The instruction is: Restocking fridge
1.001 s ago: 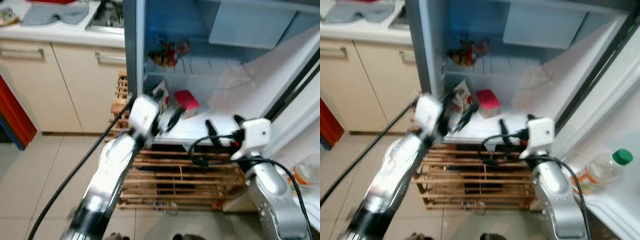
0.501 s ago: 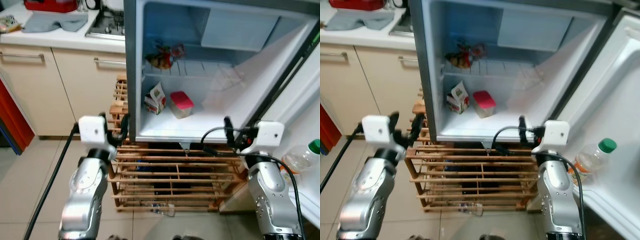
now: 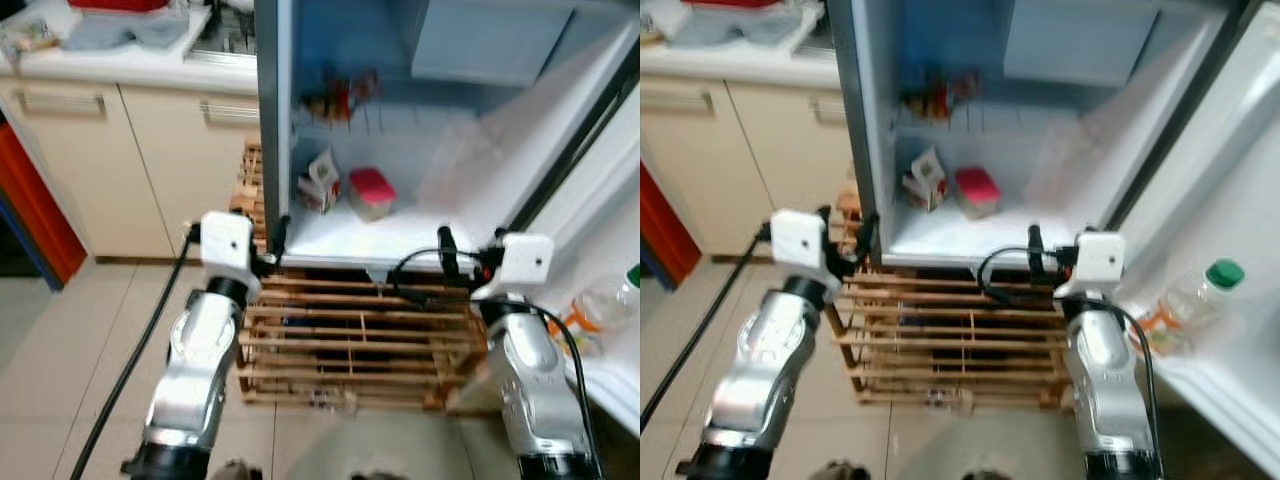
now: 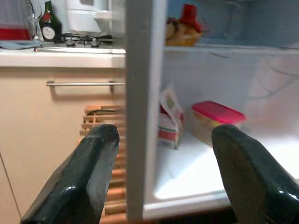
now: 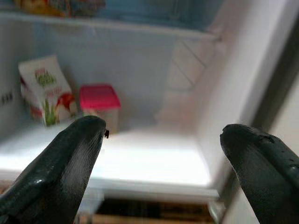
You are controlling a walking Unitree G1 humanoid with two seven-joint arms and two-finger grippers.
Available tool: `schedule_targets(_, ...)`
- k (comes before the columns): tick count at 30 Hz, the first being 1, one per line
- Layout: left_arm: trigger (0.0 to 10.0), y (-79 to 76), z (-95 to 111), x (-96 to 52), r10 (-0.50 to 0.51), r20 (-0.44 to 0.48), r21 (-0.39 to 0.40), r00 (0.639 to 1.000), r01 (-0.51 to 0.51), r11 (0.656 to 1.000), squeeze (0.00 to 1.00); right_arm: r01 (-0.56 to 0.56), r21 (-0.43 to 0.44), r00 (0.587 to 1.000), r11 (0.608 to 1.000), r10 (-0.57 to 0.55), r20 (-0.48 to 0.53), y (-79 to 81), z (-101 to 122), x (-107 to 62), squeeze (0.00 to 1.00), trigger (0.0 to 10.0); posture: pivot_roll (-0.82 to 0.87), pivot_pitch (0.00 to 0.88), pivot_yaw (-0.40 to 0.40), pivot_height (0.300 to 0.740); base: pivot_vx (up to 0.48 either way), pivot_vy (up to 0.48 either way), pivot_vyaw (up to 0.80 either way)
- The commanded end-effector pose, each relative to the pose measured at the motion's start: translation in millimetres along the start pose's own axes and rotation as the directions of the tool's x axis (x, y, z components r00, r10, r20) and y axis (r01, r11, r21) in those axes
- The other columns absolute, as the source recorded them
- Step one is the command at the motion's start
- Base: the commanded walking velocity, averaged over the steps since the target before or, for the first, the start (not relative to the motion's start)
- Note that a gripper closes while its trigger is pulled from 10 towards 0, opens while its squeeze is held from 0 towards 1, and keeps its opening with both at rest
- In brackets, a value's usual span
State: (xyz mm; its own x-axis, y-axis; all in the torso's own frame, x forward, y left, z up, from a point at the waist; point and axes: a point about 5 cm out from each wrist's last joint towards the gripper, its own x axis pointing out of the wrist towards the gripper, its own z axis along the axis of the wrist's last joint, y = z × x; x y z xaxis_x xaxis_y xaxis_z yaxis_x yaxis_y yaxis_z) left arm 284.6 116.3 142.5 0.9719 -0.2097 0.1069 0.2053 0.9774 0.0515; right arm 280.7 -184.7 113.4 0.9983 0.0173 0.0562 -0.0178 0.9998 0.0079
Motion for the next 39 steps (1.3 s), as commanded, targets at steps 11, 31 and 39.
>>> schedule_targets(11, 10.0, -8.0, -1, 5.7, -0.059, 0.014, -0.014, 0.998, 0.06, 0.998, 0.0, -0.037, -0.007, 0.999, 0.999, 0.037, -0.001, 0.8, -2, 4.0, 1.0, 10.0, -0.07, 0.0, -0.052, 0.74, -0.134, -0.108, 0.0)
schedule_targets(31, 10.0, -4.9, -17, 1.8, -0.094, -0.049, -0.019, 0.994, 0.094, 0.995, 0.0, -0.137, -0.351, 0.705, 0.926, -0.158, -0.691, -74.2, -136, -93.4, 1.0, 10.0, -0.08, 0.0, -0.028, 0.74, 0.0, -0.436, 0.0)
schedule_targets(39, 10.0, -7.6, -24, 5.4, -0.093, -0.071, -0.017, 0.993, 0.092, 0.996, 0.0, 0.21, -0.594, 0.736, 0.776, -0.526, -0.426, -125.9, -90, -52.3, 1.0, 10.0, -0.09, 0.0, -0.037, 0.74, 0.235, -0.249, 0.0)
